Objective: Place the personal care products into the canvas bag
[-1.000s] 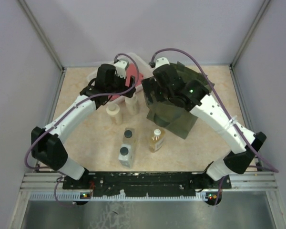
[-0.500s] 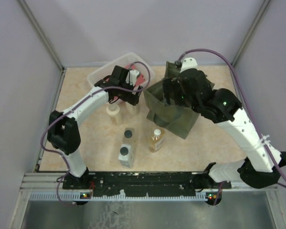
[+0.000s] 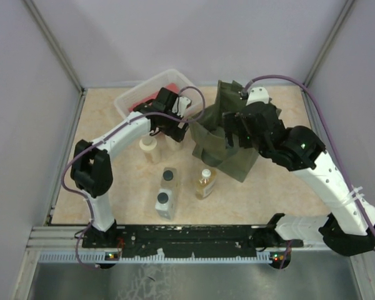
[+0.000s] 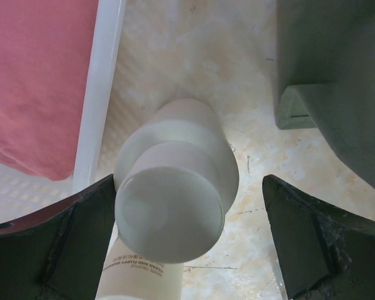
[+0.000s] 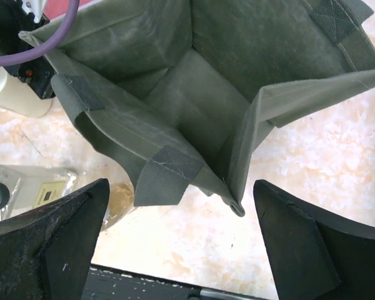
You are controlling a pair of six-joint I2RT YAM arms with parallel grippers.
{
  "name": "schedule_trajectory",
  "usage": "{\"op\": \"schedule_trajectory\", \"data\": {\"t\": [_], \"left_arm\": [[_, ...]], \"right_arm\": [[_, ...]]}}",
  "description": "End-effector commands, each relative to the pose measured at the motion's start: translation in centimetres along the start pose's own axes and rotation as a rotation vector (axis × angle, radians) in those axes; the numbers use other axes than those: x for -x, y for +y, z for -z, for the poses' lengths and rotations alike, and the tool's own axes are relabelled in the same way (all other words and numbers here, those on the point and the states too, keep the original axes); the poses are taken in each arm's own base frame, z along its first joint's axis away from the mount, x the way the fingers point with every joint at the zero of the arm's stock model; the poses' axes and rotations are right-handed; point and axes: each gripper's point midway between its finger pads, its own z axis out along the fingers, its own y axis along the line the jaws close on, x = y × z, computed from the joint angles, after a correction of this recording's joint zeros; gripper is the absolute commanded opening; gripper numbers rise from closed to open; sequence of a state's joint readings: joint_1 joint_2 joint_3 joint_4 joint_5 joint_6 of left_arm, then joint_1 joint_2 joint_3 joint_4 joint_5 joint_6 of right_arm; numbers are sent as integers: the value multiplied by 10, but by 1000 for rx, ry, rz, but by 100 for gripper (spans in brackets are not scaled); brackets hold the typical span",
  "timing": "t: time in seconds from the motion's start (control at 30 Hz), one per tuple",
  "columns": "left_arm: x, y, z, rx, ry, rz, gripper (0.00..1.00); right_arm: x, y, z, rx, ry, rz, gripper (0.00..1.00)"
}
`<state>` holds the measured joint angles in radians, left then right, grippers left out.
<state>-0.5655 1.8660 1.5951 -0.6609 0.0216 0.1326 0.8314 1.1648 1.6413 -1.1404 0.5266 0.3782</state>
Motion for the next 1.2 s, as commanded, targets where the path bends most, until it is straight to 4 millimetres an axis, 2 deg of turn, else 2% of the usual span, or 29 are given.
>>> {"op": "schedule_trajectory", "data": {"t": [0.0,0.2,0.37,0.43,0.6,0.8,0.9,1.0,1.17], "left_arm": [[-21,-7,-13,-1,93,-14,100],[-25,-6,-23,5,118,-10,99],[-28,-8,-28,-1,138,-11,91],[-29,-8,-30,-3,144,-12,85],[-29,-11,-30,-22,159,-8,50],[-26,-14,-25,-37,149,-3,16],[-21,-16,-14,-47,132,1,1],[-11,-16,7,-45,94,16,0],[20,-3,50,4,-38,53,0]], "right_arm": [[3,-8,8,-15,-40,-36,99],[-4,-8,5,-19,-29,-32,99],[-7,-8,2,-23,-25,-30,99],[-7,-7,2,-24,-25,-30,99],[-5,-4,2,-10,-30,-40,99],[-6,-6,2,-19,-26,-37,99],[-4,-9,3,-31,-31,-37,99],[-1,-10,3,-41,-35,-32,99],[-2,-15,0,-78,-36,-27,99]]}}
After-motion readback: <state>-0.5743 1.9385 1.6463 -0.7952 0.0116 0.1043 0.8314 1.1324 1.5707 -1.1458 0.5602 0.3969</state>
